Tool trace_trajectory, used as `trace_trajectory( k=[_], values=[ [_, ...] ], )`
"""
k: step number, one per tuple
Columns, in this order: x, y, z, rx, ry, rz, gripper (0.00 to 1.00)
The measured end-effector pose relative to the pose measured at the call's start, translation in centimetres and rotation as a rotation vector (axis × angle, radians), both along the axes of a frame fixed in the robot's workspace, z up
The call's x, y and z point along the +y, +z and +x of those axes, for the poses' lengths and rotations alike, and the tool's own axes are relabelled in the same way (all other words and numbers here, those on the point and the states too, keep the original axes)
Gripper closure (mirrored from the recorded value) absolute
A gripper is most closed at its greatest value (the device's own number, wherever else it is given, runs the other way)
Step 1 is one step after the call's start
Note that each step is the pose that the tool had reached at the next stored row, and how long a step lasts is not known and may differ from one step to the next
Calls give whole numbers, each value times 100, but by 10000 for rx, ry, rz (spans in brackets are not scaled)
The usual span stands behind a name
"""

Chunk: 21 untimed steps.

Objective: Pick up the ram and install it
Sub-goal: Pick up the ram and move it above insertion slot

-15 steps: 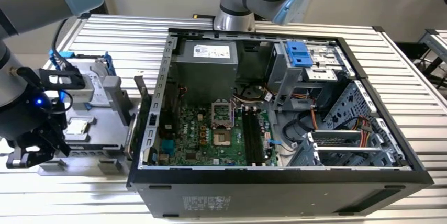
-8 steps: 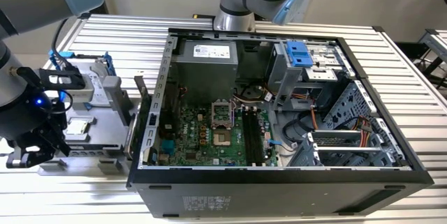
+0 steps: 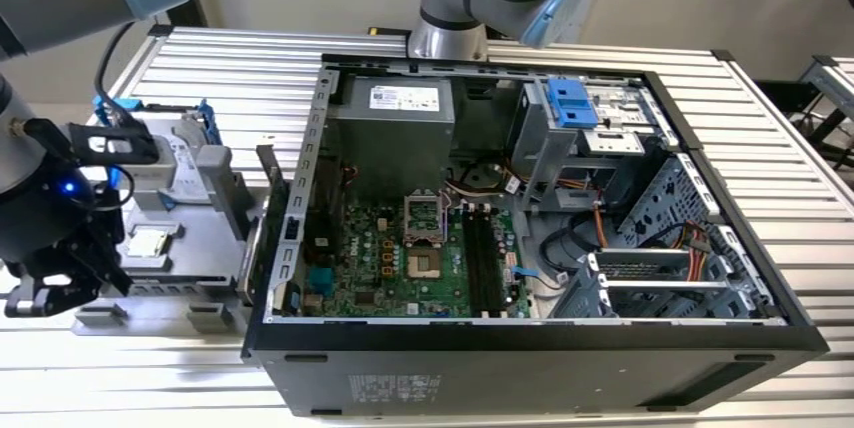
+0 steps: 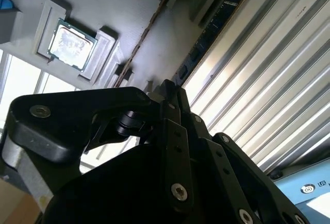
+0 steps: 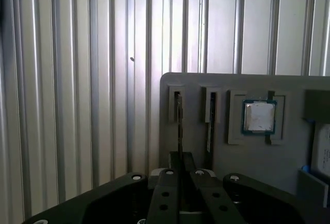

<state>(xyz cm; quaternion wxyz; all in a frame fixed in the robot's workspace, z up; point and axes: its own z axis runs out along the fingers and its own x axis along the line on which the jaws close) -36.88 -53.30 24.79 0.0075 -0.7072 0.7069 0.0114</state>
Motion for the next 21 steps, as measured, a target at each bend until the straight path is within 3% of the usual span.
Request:
trace_trajectory(
  k=[8,21],
  values=[
    [0,66,1,0,2,1,100],
    [2,225,1,0,1,0,100]
  ],
)
